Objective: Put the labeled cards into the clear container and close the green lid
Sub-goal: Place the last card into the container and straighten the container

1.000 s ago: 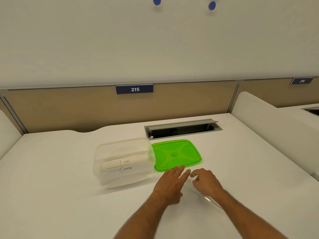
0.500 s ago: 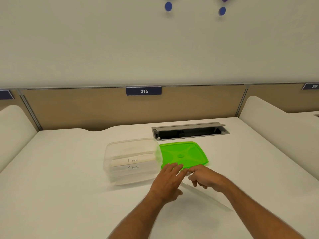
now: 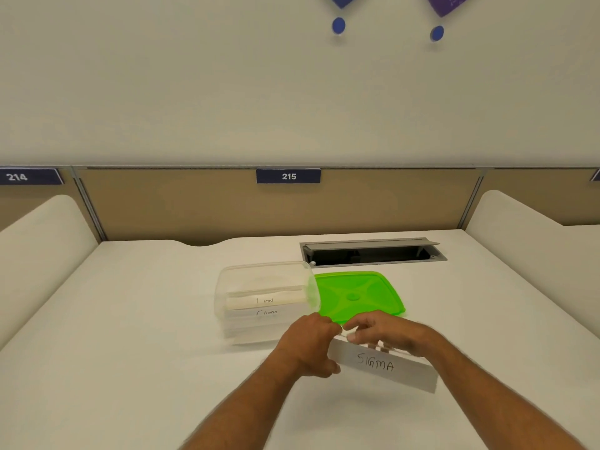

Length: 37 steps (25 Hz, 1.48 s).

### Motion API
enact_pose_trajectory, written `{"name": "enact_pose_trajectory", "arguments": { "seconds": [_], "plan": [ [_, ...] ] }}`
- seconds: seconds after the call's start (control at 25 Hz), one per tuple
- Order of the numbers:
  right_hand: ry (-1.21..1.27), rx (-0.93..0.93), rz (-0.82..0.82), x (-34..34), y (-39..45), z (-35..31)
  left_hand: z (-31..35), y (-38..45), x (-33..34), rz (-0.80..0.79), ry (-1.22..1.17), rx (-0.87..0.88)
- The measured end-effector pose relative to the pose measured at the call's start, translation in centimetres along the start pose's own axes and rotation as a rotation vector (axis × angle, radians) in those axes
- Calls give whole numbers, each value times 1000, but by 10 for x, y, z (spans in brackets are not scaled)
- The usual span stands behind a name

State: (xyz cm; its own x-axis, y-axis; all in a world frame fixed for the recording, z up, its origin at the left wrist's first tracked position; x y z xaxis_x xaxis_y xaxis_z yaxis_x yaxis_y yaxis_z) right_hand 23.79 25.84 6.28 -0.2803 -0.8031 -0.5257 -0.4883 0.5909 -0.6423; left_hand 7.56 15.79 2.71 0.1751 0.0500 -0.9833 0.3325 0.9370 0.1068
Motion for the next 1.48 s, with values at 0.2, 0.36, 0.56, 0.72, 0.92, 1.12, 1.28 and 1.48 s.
{"name": "enact_pose_trajectory", "arguments": {
  "seconds": [0.2,0.36,0.56,0.72,0.92,1.12,1.28,1.48],
  "plan": [
    [-375,-29,11,-10,-3,0,-14,-17,-15,-53,-29,-84],
    [-429,-61,99,-19,-4,-5,-31,-33,-33,-54,3,-135],
    [-356,-152,166,-19,-2,-30,-52,-52,-53,-24,41,-191],
    [-334,-225,261,-15,8,-58,-75,-64,-71,-3,-25,-251],
    [-461,-305,380,-11,27,-97,-111,-72,-86,20,-60,-309],
    [-505,-299,437,-13,54,-126,-143,-72,-93,24,-32,-352],
    [-571,-317,472,-12,73,-142,-164,-67,-91,-8,-14,-367],
    [-597,-272,483,-9,96,-150,-185,-55,-82,-50,-4,-401]
  ]
}}
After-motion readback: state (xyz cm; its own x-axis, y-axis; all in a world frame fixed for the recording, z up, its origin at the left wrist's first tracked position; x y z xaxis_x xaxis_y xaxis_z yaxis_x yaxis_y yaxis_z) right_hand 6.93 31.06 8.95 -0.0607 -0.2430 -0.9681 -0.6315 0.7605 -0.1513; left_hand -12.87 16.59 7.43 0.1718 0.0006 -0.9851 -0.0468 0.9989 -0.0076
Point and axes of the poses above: each hand's wrist, its own y-axis towards the middle knuckle, its own x-axis out of the palm, z = x × y, the point moved 1 cm from there along y, towards the middle knuckle, and after that the axes turned 14 degrees about x, right-handed, at the moved point
